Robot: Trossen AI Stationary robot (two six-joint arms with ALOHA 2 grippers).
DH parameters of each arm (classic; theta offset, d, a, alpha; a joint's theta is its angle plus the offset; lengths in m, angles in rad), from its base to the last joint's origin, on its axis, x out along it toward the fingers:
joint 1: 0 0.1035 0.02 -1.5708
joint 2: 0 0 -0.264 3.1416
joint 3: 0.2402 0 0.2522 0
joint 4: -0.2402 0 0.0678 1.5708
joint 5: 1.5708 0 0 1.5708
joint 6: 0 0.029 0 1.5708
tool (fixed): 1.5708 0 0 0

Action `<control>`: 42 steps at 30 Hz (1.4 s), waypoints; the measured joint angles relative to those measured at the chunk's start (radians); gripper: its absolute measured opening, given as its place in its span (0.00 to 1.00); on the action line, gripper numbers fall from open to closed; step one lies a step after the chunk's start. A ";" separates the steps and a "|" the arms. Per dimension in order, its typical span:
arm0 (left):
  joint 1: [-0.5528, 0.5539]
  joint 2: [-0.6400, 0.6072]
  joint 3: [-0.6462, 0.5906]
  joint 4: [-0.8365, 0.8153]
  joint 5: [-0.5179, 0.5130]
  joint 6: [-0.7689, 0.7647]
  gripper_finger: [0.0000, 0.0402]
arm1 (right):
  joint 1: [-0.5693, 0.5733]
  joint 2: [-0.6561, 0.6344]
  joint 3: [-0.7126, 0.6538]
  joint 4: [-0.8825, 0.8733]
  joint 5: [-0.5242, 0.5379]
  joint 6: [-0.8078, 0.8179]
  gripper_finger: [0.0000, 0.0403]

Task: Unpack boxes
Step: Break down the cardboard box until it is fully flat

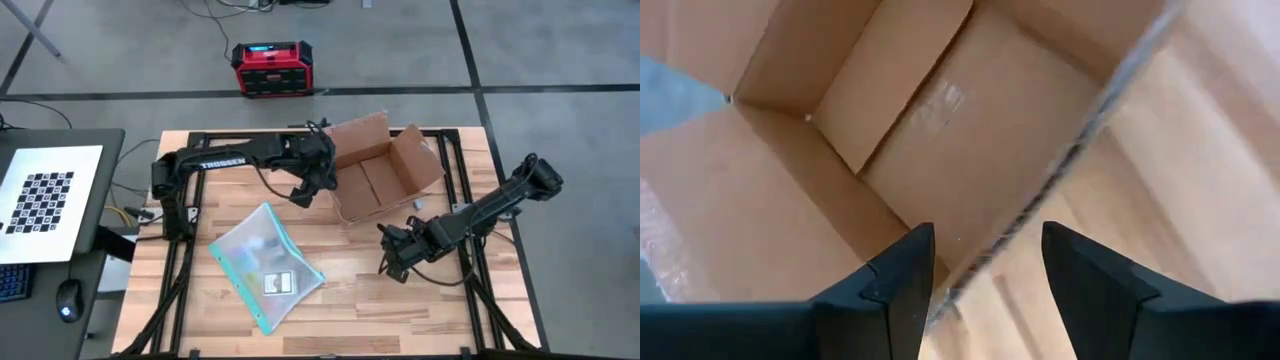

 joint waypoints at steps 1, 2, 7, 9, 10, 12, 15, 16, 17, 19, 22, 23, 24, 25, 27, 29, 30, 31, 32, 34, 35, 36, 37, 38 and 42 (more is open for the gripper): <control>0.001 0.005 -0.001 0.008 -0.003 0.006 0.43 | 0.001 0.000 0.000 0.000 0.000 0.003 0.34; 0.001 0.014 0.000 0.032 -0.003 0.014 0.43 | 0.001 0.000 0.000 -0.001 0.000 0.008 0.34; 0.005 0.044 0.002 0.023 -0.010 0.038 0.42 | 0.001 0.000 0.001 0.004 0.000 0.018 0.34; 0.002 0.061 0.000 0.001 -0.003 0.016 0.40 | 0.003 0.000 0.001 -0.001 0.000 0.023 0.34; -0.002 0.068 0.000 0.012 -0.003 -0.006 0.38 | 0.005 0.000 0.001 -0.003 0.000 0.028 0.34; -0.004 0.070 0.000 -0.003 0.004 -0.054 0.29 | 0.013 0.000 0.001 -0.010 0.000 0.033 0.34; -0.009 0.070 0.000 -0.007 0.037 -0.146 0.09 | 0.025 0.000 0.001 -0.018 0.000 0.037 0.34; -0.009 0.069 0.001 -0.004 0.056 -0.193 0.05 | 0.030 -0.002 0.001 -0.027 -0.001 0.043 0.34; -0.009 0.069 0.001 -0.002 0.069 -0.242 0.03 | 0.034 -0.005 0.001 -0.031 -0.001 0.052 0.34; -0.011 0.061 0.001 -0.003 0.075 -0.330 0.02 | 0.046 -0.020 0.002 -0.053 -0.001 0.071 0.34; -0.026 0.048 0.001 0.009 0.076 -0.439 0.01 | 0.076 -0.061 0.001 -0.082 0.016 0.109 0.34; -0.033 0.042 0.001 0.024 0.080 -0.470 0.00 | 0.087 -0.080 0.001 -0.101 0.031 0.123 0.34; -0.041 0.041 0.001 0.042 0.082 -0.499 0.00 | 0.101 -0.099 0.001 -0.115 0.046 0.137 0.34; -0.050 0.039 0.001 0.065 0.085 -0.528 0.00 | 0.118 -0.123 0.001 -0.128 0.060 0.156 0.34; -0.068 0.027 0.000 0.102 0.088 -0.585 0.00 | 0.155 -0.172 0.001 -0.172 0.089 0.202 0.34; -0.091 0.021 -0.001 0.156 0.086 -0.628 0.00 | 0.197 -0.223 0.001 -0.215 0.130 0.254 0.34; -0.103 0.021 -0.001 0.187 0.085 -0.646 0.00 | 0.219 -0.249 0.001 -0.236 0.155 0.282 0.34; -0.115 0.021 -0.001 0.207 0.083 -0.664 0.00 | 0.242 -0.275 0.001 -0.260 0.183 0.308 0.34; -0.129 0.022 -0.002 0.225 0.083 -0.679 0.00 | 0.263 -0.298 0.002 -0.280 0.214 0.332 0.34; -0.155 0.022 -0.004 0.270 0.086 -0.707 0.00 | 0.306 -0.339 0.001 -0.316 0.265 0.377 0.34; -0.167 0.022 -0.009 0.311 0.087 -0.721 0.00 | 0.326 -0.357 0.001 -0.337 0.287 0.396 0.34; -0.179 0.021 -0.022 0.360 0.087 -0.738 0.00 | 0.341 -0.373 0.001 -0.353 0.310 0.412 0.34; -0.190 0.020 -0.037 0.409 0.088 -0.757 0.00 | 0.356 -0.387 0.001 -0.366 0.331 0.428 0.34; -0.202 0.018 -0.052 0.446 0.089 -0.774 0.00 | 0.371 -0.399 0.001 -0.381 0.351 0.443 0.34; -0.252 0.014 -0.125 0.601 0.043 -0.829 0.00 | 0.408 -0.436 0.001 -0.433 0.405 0.502 0.34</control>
